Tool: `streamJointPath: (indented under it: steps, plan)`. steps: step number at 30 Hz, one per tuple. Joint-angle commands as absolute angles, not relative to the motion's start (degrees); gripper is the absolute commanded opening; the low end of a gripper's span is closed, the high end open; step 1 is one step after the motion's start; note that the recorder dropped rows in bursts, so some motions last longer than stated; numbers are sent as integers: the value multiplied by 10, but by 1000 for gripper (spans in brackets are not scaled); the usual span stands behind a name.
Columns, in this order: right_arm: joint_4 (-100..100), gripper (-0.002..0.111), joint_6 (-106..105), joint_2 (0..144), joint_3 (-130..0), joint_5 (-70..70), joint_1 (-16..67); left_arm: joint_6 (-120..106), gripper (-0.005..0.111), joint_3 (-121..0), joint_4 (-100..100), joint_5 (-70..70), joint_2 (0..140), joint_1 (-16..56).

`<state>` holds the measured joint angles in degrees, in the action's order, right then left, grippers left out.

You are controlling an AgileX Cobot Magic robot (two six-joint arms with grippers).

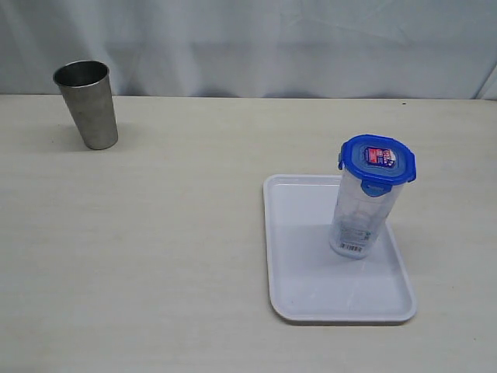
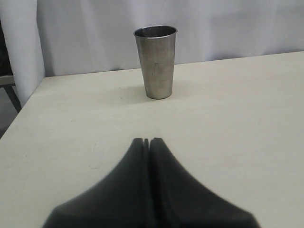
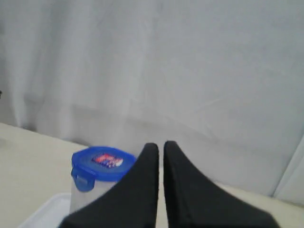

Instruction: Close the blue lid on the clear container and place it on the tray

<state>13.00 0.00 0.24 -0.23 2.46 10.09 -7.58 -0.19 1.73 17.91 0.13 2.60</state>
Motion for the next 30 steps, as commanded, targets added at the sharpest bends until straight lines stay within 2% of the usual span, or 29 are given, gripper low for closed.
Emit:
streamJointPath:
  steps: [1,12,30]
  plan:
    - [125,5,29,0,0,-69,98,-77,0,0,21,177,0,24]
    - [114,5,87,0,0,-193,98,-77,0,0,24,177,0,24]
    - [96,5,112,0,0,-198,65,-77,0,0,23,177,0,24]
